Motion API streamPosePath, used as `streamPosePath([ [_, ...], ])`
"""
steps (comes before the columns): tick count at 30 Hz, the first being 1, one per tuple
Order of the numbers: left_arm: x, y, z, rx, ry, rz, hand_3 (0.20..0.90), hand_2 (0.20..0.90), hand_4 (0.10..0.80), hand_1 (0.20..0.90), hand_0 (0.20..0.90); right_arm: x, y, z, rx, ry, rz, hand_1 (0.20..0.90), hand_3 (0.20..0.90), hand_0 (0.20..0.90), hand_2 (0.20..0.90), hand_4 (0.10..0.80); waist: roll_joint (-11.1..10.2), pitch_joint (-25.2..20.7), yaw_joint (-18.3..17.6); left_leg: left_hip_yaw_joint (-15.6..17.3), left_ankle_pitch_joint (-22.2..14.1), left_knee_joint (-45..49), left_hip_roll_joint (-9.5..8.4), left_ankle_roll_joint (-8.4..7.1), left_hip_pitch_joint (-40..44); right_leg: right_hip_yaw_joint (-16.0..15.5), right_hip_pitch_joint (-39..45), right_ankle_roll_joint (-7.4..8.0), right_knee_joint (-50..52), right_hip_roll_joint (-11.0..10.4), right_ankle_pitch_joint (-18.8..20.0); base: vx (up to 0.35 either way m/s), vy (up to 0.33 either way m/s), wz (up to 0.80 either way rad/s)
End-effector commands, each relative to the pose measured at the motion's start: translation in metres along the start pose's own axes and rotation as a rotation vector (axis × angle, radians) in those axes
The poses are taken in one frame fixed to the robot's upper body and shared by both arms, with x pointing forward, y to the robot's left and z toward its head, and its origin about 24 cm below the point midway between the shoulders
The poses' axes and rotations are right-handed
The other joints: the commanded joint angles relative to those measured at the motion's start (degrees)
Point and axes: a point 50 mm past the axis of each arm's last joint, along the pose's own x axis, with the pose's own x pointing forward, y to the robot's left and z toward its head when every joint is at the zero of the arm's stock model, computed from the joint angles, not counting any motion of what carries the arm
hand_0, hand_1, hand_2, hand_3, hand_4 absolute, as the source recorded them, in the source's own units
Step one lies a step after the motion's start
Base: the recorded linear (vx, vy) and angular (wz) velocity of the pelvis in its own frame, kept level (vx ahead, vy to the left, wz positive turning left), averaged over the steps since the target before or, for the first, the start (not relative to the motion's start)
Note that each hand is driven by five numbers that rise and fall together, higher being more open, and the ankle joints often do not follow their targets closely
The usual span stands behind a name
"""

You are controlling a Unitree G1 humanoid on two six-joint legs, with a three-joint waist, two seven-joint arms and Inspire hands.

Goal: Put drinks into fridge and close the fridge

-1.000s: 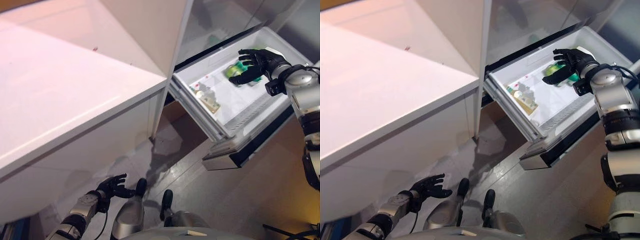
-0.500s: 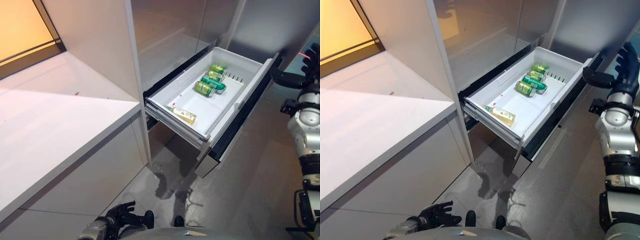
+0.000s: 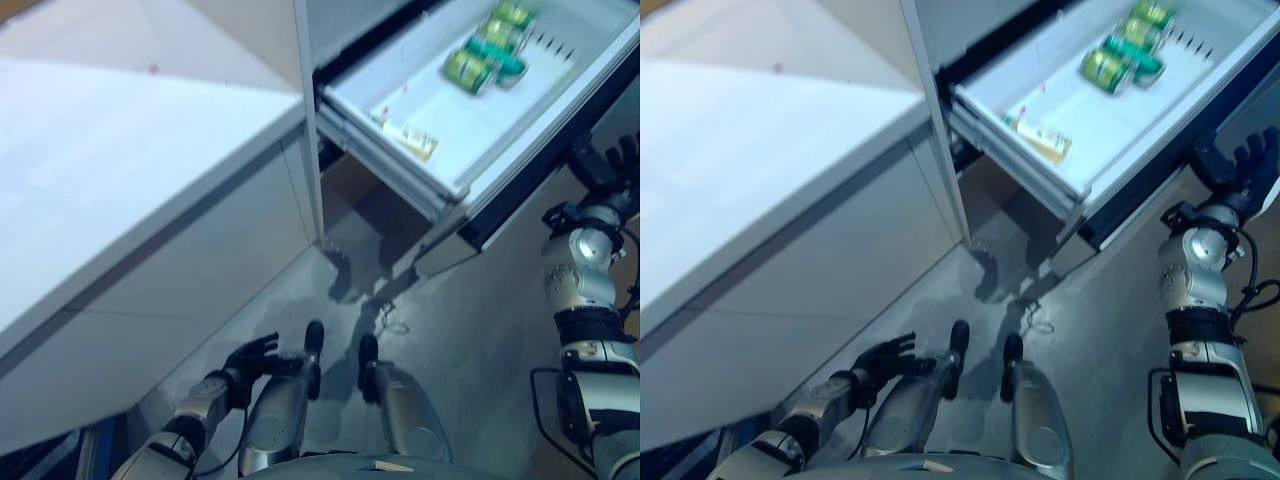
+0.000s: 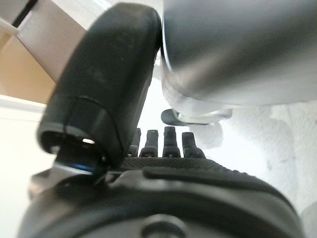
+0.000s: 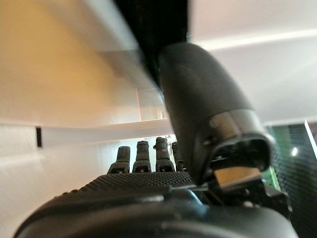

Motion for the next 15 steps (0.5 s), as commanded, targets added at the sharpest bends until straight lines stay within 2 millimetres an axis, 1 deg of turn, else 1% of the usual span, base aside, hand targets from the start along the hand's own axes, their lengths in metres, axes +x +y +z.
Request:
streamPosePath([
  [1, -0.007, 0.001, -0.019, -0.028, 0.015, 0.035, 0.9, 0.9, 0.8, 0.9, 0.9, 0.003, 0.034, 0.025, 0.133, -0.078, 0.156, 0.9, 0.9, 0.9, 0.9, 0.8, -1.1, -3.1, 2.1, 0.5, -13.6, 13.8, -2.06, 3.46, -3.1, 1.0, 0.2, 1.75, 1.9, -2.1, -0.5, -0.103, 0.101, -0.01],
  [6, -0.005, 0.0, -0.013, -0.065, -0.011, 0.051, 0.9, 0.9, 0.8, 0.9, 0.9, -0.004, 0.064, 0.013, 0.256, 0.041, 0.28, 0.9, 0.9, 0.9, 0.9, 0.8, -0.1, -1.7, 2.6, 0.8, -12.9, 14.9, -2.46, 3.42, -6.1, 1.5, -4.1, 1.55, 5.2, -1.8, -0.9, -0.049, 0.091, -0.07],
  [8, -0.004, 0.0, -0.011, -0.07, -0.019, 0.052, 0.9, 0.9, 0.8, 0.9, 0.9, -0.007, 0.073, 0.012, 0.254, 0.045, 0.326, 0.9, 0.9, 0.9, 0.9, 0.8, 0.0, -1.5, 2.7, 0.6, -12.5, 14.7, -2.68, 3.35, -6.4, 1.7, -4.6, 1.46, 5.4, -1.6, -0.9, -0.013, 0.068, -0.05],
  [11, -0.003, -0.002, -0.007, -0.076, -0.034, 0.046, 0.9, 0.9, 0.8, 0.9, 0.9, -0.013, 0.093, 0.014, 0.249, 0.05, 0.438, 0.9, 0.9, 0.9, 0.9, 0.8, 0.2, -1.3, 3.0, 0.1, -11.8, 13.9, -3.01, 3.27, -6.5, 2.0, -5.2, 1.35, 5.8, -1.4, -0.8, 0.005, 0.054, -0.02],
  [13, -0.003, -0.003, -0.006, -0.077, -0.039, 0.037, 0.9, 0.9, 0.8, 0.9, 0.9, -0.017, 0.105, 0.017, 0.211, 0.04, 0.513, 0.9, 0.9, 0.9, 0.9, 0.8, 0.4, -1.3, 3.4, -0.3, -11.1, 12.8, -3.09, 3.06, -6.1, 1.8, -4.9, 1.38, 5.2, -1.6, -0.7, 0.027, 0.04, -0.05],
  [15, -0.004, -0.002, -0.007, -0.077, -0.04, 0.033, 0.9, 0.9, 0.8, 0.9, 0.9, -0.018, 0.111, 0.018, 0.193, 0.042, 0.551, 0.9, 0.9, 0.9, 0.9, 0.8, 0.4, -1.3, 3.7, -0.5, -10.7, 12.0, -3.13, 2.96, -5.6, 1.6, -4.6, 1.41, 4.7, -1.7, -0.5, 0.03, 0.036, 0.04],
])
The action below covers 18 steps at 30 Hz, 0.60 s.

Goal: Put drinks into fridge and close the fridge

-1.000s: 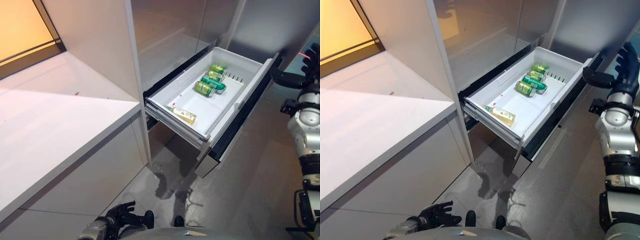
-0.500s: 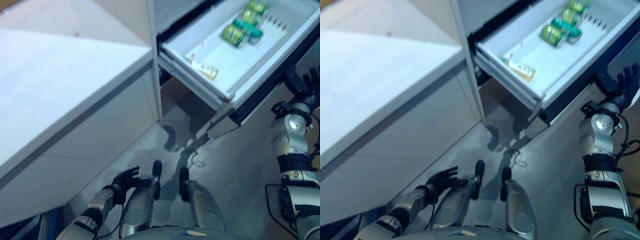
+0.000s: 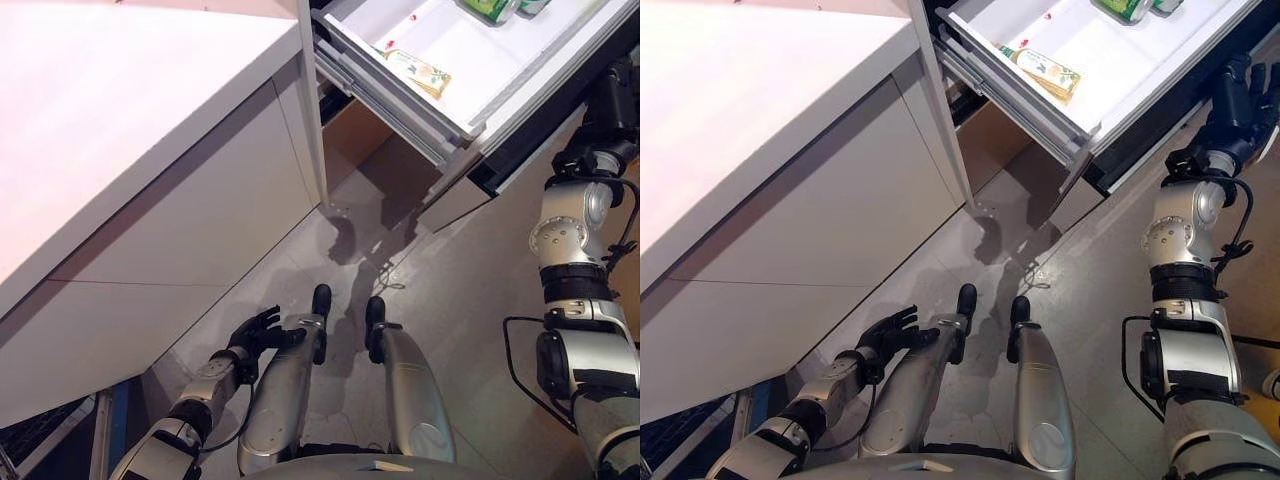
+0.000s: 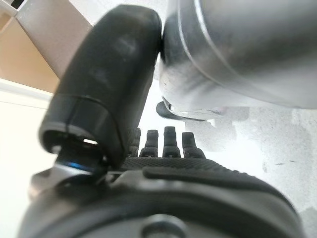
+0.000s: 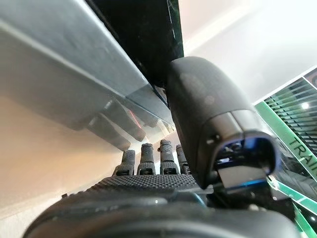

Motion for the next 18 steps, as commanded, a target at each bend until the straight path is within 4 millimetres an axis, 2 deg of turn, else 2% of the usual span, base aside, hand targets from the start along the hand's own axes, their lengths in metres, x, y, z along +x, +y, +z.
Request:
streamPosePath([
  [1, -0.009, 0.004, -0.021, -0.004, 0.028, 0.003, 0.9, 0.9, 0.8, 0.9, 0.9, -0.011, 0.073, -0.016, -0.168, 0.063, 0.426, 0.9, 0.9, 0.9, 0.9, 0.8, 0.1, -2.4, 3.9, -0.9, -9.9, 7.9, -2.01, 2.42, 1.4, 0.5, 3.2, 1.31, -0.4, -1.0, -0.3, 0.04, 0.044, 0.01],
  [5, -0.012, 0.008, -0.024, 0.008, 0.033, -0.001, 0.9, 0.9, 0.8, 0.9, 0.9, -0.014, 0.099, -0.014, -0.26, 0.068, 0.601, 0.9, 0.9, 0.9, 0.9, 0.8, 0.0, -2.5, 5.3, -1.9, -8.7, 5.3, -1.93, 2.13, 3.0, -0.6, 5.0, 1.47, -2.4, -1.5, 0.1, 0.036, 0.018, -0.03],
  [9, -0.016, 0.016, -0.029, 0.019, 0.049, -0.003, 0.9, 0.9, 0.8, 0.9, 0.9, -0.011, 0.112, -0.012, -0.35, 0.086, 0.707, 0.9, 0.9, 0.9, 0.9, 0.8, -0.1, -3.5, 7.2, -3.7, -7.8, 2.0, -1.93, 1.72, 6.1, -2.5, 8.8, 1.75, -5.5, -2.5, 0.2, 0.097, -0.014, 0.07],
  [13, -0.021, 0.024, -0.035, 0.035, 0.072, 0.003, 0.9, 0.9, 0.8, 0.9, 0.9, -0.006, 0.12, -0.008, -0.418, 0.094, 0.734, 0.9, 0.9, 0.9, 0.9, 0.8, -0.5, -4.4, 9.2, -5.5, -7.4, -0.2, -2.12, 1.45, 8.7, -4.6, 12.5, 1.88, -7.8, -3.4, 0.2, 0.114, -0.023, 0.19],
  [18, -0.03, 0.036, -0.048, 0.067, 0.12, 0.016, 0.9, 0.9, 0.8, 0.9, 0.9, 0.0, 0.119, -0.007, -0.442, 0.11, 0.703, 0.9, 0.9, 0.9, 0.9, 0.8, -1.0, -5.5, 11.4, -7.6, -7.5, -2.2, -2.23, 1.24, 12.4, -7.0, 17.5, 2.1, -10.1, -4.3, 0.0, 0.158, -0.023, 0.34],
])
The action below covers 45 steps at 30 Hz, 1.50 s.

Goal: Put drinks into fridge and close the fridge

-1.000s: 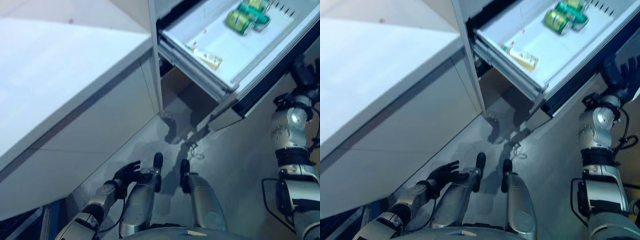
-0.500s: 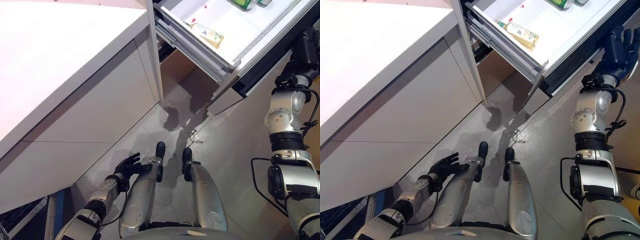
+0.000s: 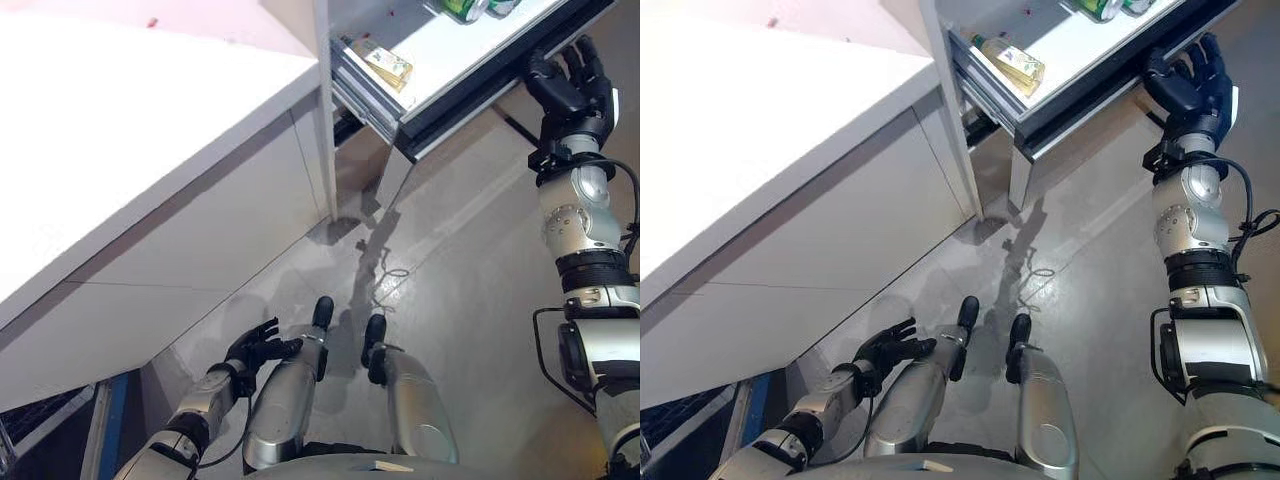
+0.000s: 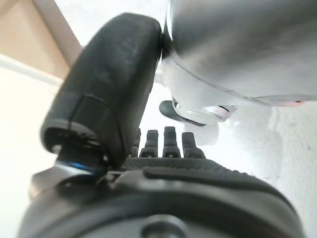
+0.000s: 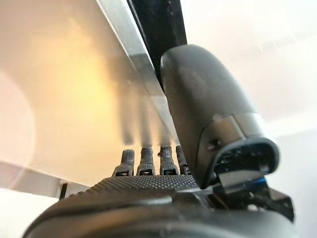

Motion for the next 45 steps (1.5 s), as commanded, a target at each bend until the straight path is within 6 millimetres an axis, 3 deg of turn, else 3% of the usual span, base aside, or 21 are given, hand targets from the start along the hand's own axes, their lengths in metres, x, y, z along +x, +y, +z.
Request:
streamPosePath([
  [1, -0.023, 0.034, -0.028, 0.112, 0.08, 0.04, 0.9, 0.9, 0.8, 0.9, 0.9, 0.009, 0.088, 0.044, -0.067, -0.152, 0.394, 0.9, 0.9, 0.9, 0.9, 0.8, -2.9, -5.8, 7.6, 0.5, -8.2, 5.2, -2.86, 2.84, 2.5, 2.6, 4.7, 3.52, -1.1, -4.5, 0.0, 0.198, 0.0, 0.33],
  [12, -0.041, 0.048, -0.065, 0.17, 0.215, 0.062, 0.9, 0.9, 0.8, 0.9, 0.9, 0.005, 0.067, 0.033, 0.023, -0.179, 0.208, 0.9, 0.9, 0.9, 0.9, 0.8, -5.4, -11.4, 8.0, -0.5, -9.2, 1.0, -2.89, 3.85, 10.3, 3.1, 13.0, 5.04, -7.6, -4.1, 1.5, 0.144, -0.004, 0.2],
  [20, -0.047, 0.047, -0.082, 0.193, 0.283, 0.057, 0.9, 0.9, 0.8, 0.9, 0.9, -0.013, 0.057, 0.029, 0.074, -0.281, 0.092, 0.9, 0.9, 0.9, 0.9, 0.8, -6.7, -16.6, 4.3, 2.8, -8.9, -2.5, -1.44, 4.29, 14.0, 7.3, 15.0, 5.74, -12.3, -2.2, 4.0, 0.036, -0.021, -0.1],
  [27, -0.043, 0.039, -0.085, 0.146, 0.292, 0.065, 0.9, 0.9, 0.8, 0.9, 0.9, -0.035, 0.03, -0.001, 0.146, -0.203, 0.024, 0.9, 0.9, 0.9, 0.9, 0.8, -6.9, -21.4, -0.3, 6.7, -7.0, -8.3, 0.39, 3.5, 16.4, 10.8, 14.7, 5.75, -16.4, -0.4, 6.2, -0.036, -0.034, -0.35],
  [36, -0.037, 0.025, -0.09, 0.06, 0.291, 0.078, 0.9, 0.9, 0.8, 0.9, 0.9, -0.098, -0.026, -0.109, 0.131, 0.183, -0.119, 0.9, 0.9, 0.9, 0.9, 0.8, -6.7, -25.7, -5.1, 12.0, -4.6, -14.6, 2.58, 1.81, 19.6, 12.8, 16.0, 5.32, -21.0, 1.6, 7.8, -0.026, -0.064, -0.29],
  [40, -0.04, 0.022, -0.099, 0.037, 0.304, 0.085, 0.9, 0.9, 0.8, 0.9, 0.9, -0.167, -0.057, -0.178, 0.068, 0.491, -0.179, 0.9, 0.9, 0.9, 0.9, 0.8, -6.5, -26.4, -6.5, 14.4, -4.5, -15.0, 3.17, 1.4, 20.2, 12.6, 16.5, 4.97, -22.1, 2.3, 7.9, -0.024, -0.038, -0.17],
  [41, -0.04, 0.022, -0.1, 0.032, 0.306, 0.088, 0.9, 0.9, 0.8, 0.9, 0.9, -0.176, -0.06, -0.187, 0.055, 0.533, -0.186, 0.9, 0.9, 0.9, 0.9, 0.8, -6.5, -26.5, -6.6, 14.7, -4.5, -14.9, 3.24, 1.35, 20.2, 12.5, 16.7, 4.91, -22.2, 2.3, 7.8, 0.0, 0.0, 0.0],
  [43, -0.042, 0.023, -0.103, 0.01, 0.311, 0.097, 0.9, 0.9, 0.8, 0.9, 0.9, -0.215, -0.074, -0.217, 0.028, 0.712, -0.246, 0.9, 0.9, 0.9, 0.9, 0.8, -6.4, -26.5, -6.8, 15.4, -4.6, -14.7, 3.48, 1.38, 20.4, 12.2, 17.0, 4.65, -22.0, 2.5, 7.5, -0.002, -0.024, -0.1],
  [45, -0.044, 0.025, -0.106, -0.005, 0.317, 0.103, 0.9, 0.9, 0.8, 0.9, 0.9, -0.245, -0.089, -0.233, 0.005, 0.823, -0.299, 0.9, 0.9, 0.9, 0.9, 0.8, -6.3, -26.5, -6.9, 15.6, -4.6, -14.7, 3.62, 1.41, 20.5, 11.9, 17.1, 4.49, -21.7, 2.6, 7.2, 0.001, -0.012, -0.04],
])
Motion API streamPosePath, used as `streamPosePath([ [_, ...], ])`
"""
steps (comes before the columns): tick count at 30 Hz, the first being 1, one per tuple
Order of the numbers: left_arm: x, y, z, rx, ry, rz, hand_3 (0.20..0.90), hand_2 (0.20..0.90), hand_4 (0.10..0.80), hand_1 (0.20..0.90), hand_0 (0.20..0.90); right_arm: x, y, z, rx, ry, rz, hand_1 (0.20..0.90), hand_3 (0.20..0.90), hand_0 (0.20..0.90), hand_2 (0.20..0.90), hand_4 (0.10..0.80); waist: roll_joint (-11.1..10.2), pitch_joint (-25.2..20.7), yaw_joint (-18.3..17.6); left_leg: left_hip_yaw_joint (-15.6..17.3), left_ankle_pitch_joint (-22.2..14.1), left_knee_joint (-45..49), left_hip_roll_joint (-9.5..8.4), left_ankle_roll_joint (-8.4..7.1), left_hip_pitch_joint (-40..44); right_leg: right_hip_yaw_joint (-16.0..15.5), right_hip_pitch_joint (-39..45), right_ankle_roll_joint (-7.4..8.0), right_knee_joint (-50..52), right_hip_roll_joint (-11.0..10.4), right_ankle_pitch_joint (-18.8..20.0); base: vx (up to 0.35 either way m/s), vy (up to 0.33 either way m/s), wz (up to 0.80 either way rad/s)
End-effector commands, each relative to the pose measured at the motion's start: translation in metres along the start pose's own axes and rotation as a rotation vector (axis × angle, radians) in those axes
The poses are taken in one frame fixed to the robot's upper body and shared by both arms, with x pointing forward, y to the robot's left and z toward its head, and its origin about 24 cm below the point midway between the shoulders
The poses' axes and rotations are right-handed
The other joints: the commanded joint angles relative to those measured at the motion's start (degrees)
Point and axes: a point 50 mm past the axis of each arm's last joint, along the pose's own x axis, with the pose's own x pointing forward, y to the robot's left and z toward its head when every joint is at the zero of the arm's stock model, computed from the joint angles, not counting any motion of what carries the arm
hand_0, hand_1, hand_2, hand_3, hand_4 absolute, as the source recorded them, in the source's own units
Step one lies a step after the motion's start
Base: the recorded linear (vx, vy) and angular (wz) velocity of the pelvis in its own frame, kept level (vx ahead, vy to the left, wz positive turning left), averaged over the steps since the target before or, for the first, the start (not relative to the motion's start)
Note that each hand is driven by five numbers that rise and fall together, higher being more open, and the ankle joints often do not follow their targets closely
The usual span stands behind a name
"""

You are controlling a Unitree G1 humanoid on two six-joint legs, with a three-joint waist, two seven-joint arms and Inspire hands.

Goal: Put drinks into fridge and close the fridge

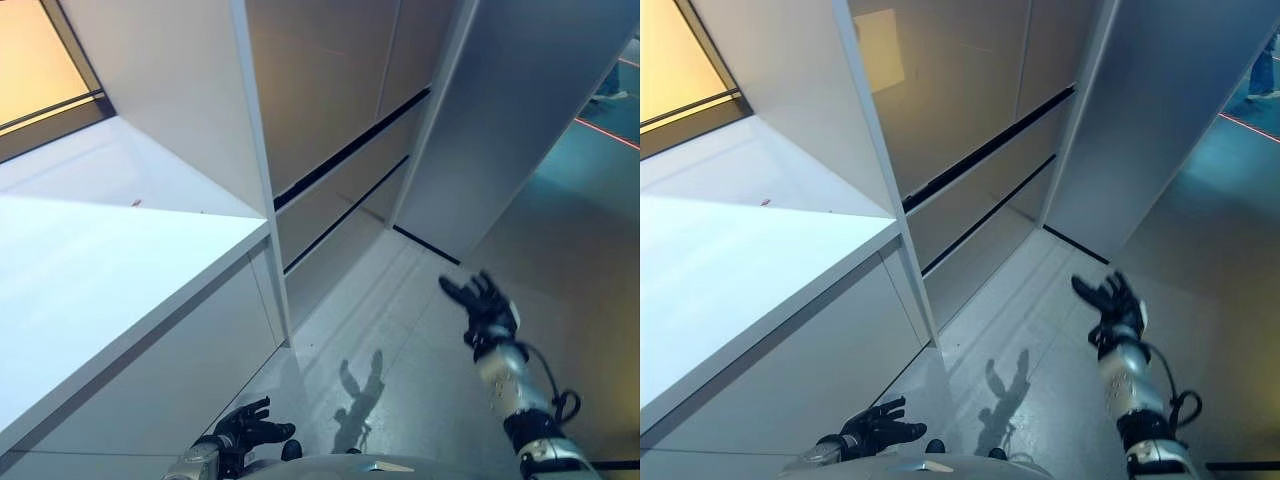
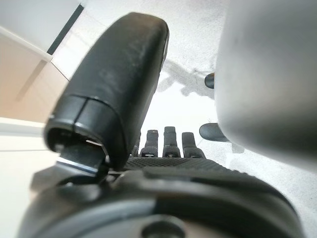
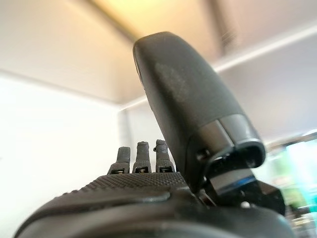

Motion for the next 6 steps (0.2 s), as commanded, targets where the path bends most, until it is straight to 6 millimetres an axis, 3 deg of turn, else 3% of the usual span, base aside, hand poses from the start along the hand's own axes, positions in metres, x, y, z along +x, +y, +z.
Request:
streamPosePath([
  [1, -0.003, 0.011, -0.009, -0.038, 0.013, 0.038, 0.9, 0.9, 0.8, 0.9, 0.9, 0.004, 0.0, -0.003, -0.036, -0.009, 0.044, 0.9, 0.9, 0.9, 0.9, 0.8, 0.1, -3.8, 1.0, 6.2, -5.4, 2.9, 0.57, 0.27, 0.2, 1.4, -3.1, 2.4, 2.5, -1.0, 1.6, 0.0, 0.0, 0.0],
  [2, -0.003, 0.012, -0.012, -0.049, 0.022, 0.04, 0.9, 0.9, 0.8, 0.9, 0.9, 0.0, -0.013, -0.024, -0.05, 0.067, -0.012, 0.9, 0.9, 0.9, 0.9, 0.8, 0.3, -3.8, 1.1, 6.1, -5.3, 2.7, 0.62, 0.31, 0.4, 1.2, -2.9, 2.32, 2.6, -0.9, 1.5, 0.0, 0.0, 0.0],
  [6, -0.005, 0.014, -0.02, -0.058, 0.045, 0.04, 0.9, 0.9, 0.8, 0.9, 0.9, -0.018, -0.047, -0.072, -0.152, 0.295, -0.108, 0.9, 0.9, 0.9, 0.9, 0.8, 0.7, -3.6, 1.4, 5.2, -5.0, 2.0, 0.56, 0.39, 0.8, 0.7, -2.2, 2.19, 2.6, -0.7, 1.2, 0.0, 0.0, 0.0],
])
